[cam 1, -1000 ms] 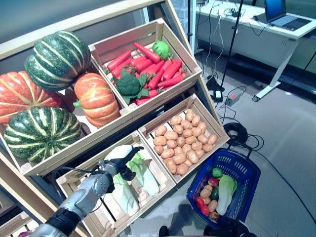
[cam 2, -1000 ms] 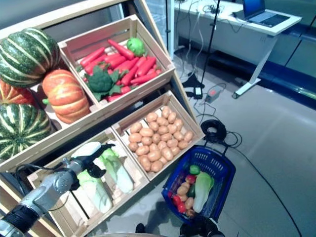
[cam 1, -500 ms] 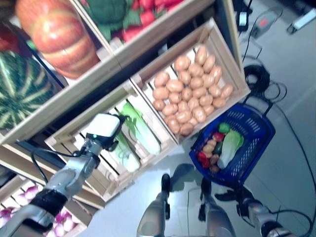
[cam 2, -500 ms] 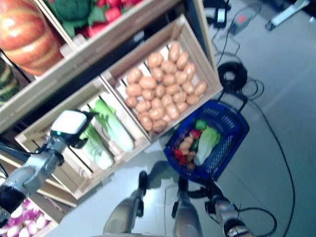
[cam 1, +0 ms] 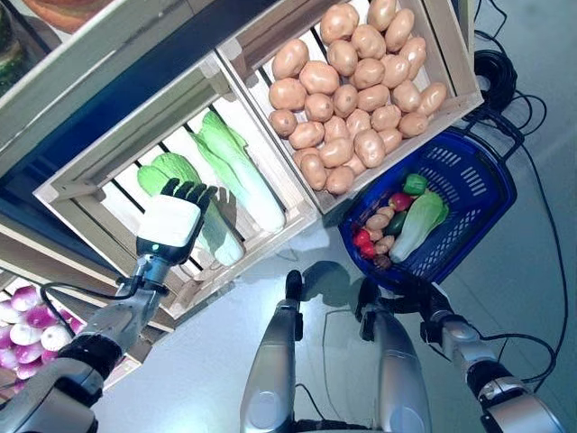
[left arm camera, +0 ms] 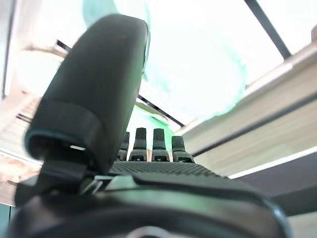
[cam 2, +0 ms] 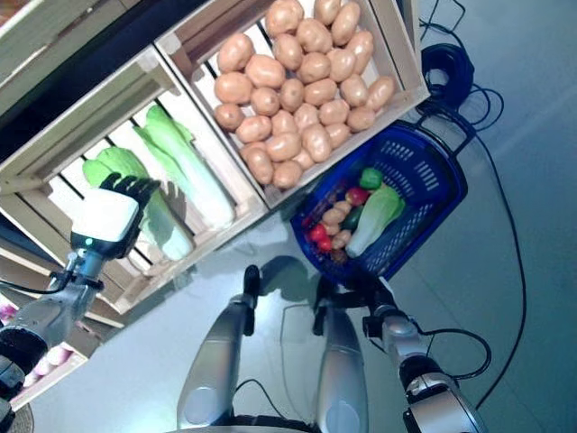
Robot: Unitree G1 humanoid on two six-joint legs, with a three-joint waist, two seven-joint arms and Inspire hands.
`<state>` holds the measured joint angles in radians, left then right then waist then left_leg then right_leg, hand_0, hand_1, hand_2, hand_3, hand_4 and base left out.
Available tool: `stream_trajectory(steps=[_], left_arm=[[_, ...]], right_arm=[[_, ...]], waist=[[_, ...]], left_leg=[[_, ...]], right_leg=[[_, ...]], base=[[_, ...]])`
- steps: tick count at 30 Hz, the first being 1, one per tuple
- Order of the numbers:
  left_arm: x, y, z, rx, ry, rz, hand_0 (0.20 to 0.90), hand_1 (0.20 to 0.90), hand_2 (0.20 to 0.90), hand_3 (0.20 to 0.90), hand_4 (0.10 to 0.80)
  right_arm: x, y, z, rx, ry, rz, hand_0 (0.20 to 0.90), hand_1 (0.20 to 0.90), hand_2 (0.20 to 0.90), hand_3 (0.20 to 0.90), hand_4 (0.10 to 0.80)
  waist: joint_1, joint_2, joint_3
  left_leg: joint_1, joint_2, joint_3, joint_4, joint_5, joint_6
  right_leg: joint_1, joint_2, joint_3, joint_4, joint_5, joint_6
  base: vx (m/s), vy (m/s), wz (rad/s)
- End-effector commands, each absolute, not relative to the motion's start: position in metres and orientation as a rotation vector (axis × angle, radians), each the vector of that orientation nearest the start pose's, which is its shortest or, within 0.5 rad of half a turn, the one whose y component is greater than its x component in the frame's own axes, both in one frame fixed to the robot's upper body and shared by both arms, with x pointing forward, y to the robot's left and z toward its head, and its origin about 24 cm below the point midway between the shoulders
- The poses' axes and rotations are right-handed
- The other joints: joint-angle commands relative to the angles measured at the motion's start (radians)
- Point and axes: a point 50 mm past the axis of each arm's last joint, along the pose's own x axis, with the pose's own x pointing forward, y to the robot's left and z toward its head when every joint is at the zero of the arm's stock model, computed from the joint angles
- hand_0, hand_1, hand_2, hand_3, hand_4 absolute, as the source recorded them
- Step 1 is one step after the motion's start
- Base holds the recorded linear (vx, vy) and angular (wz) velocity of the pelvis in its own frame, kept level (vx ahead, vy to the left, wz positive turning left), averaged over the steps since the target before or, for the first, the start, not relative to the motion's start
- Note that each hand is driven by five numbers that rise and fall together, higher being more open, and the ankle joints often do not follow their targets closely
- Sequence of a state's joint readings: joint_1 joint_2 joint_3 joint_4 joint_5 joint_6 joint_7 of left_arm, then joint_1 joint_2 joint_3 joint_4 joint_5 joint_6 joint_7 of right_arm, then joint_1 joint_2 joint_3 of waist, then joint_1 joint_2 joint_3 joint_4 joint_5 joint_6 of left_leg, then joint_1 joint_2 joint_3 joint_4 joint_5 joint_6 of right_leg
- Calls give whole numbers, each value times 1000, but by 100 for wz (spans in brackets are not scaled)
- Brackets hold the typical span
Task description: Put vegetables into the basket
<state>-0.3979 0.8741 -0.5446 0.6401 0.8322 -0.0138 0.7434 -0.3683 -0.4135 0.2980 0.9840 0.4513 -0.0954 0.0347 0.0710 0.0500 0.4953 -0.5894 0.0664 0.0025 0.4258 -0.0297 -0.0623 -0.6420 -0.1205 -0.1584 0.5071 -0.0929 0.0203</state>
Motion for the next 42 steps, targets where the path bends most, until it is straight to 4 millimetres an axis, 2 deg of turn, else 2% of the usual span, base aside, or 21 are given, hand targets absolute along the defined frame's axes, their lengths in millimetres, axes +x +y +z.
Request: stream_trajectory(steps=[1, 9, 16, 22, 27, 38, 42], left_arm=[[286, 311, 80, 1879, -374, 304, 900, 900, 900, 900, 800], [271, 307, 43, 1854, -255, 261, 900, 900, 900, 900, 800], [274, 308, 37, 1876, -272, 294, 900, 900, 900, 900, 800], [278, 307, 39, 1937, -331, 321, 900, 900, 900, 900, 800], [283, 311, 49, 1946, -392, 427, 900, 900, 900, 900, 800], [299, 316, 66, 2000, -383, 490, 900, 900, 900, 900, 800], [305, 319, 73, 2007, -356, 515, 900, 900, 900, 900, 800]], right_arm=[[263, -240, -58, -88, 544, -21, 900, 900, 900, 900, 800], [279, -241, -41, -115, 491, -7, 900, 900, 900, 900, 800], [293, -242, -28, -105, 451, -8, 900, 900, 900, 900, 800], [300, -244, -20, -91, 427, -15, 900, 900, 900, 900, 800], [305, -241, -13, -83, 402, -7, 900, 900, 900, 900, 800], [311, -238, -8, -69, 377, 0, 900, 900, 900, 900, 800], [313, -242, -3, -66, 361, -11, 900, 900, 900, 900, 800]], waist=[[-10, -4, -43], [-13, 0, -5], [-20, -4, 11], [-28, -6, 22], [-36, -8, 25], [-52, -31, 25], [-59, -36, 25]], left_leg=[[-106, -35, -9, 32, 88, 44], [-120, -36, -5, 36, 98, 35], [-126, -32, 0, 41, 103, 29], [-137, -30, 7, 55, 97, 28], [-150, -30, 13, 54, 96, 28], [-185, -26, 16, 53, 97, 28], [-200, -26, 18, 55, 94, 29]], right_leg=[[51, 6, 13, -65, 61, -27], [42, 15, 23, -53, 51, -34], [42, 19, 22, -47, 41, -41], [30, 18, 22, -32, 35, -46], [7, 20, 23, -25, 34, -49], [-45, 31, 18, -4, 34, -51], [-60, 33, 18, -7, 34, -52]], base=[[-34, 48, -10], [-23, 17, -3], [0, 0, 0], [-5, 11, 0], [-27, 35, -1], [-5, -2, 0], [0, 0, 0]])
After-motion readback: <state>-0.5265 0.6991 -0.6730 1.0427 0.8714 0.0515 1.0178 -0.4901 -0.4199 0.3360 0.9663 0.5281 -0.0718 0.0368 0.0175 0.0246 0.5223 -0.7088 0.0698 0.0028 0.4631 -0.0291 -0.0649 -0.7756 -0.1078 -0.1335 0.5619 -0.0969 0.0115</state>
